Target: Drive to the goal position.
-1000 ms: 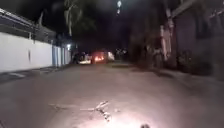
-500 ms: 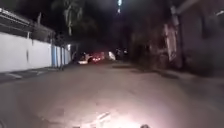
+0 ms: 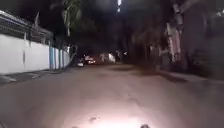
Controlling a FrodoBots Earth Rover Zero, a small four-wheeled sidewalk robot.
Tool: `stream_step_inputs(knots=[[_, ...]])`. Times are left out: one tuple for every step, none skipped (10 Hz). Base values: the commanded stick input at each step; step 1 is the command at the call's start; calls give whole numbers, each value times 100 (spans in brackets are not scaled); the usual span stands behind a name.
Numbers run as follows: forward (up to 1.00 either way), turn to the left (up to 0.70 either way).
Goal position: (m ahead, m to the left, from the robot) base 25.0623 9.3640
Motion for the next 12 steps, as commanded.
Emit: stream_step_inputs(knots=[[70, 0], [70, 0], [70, 0], [70, 0], [70, 0], [70, 0], [70, 0], [70, 0], [70, 0], [70, 0], [70, 5], [70, 13]])
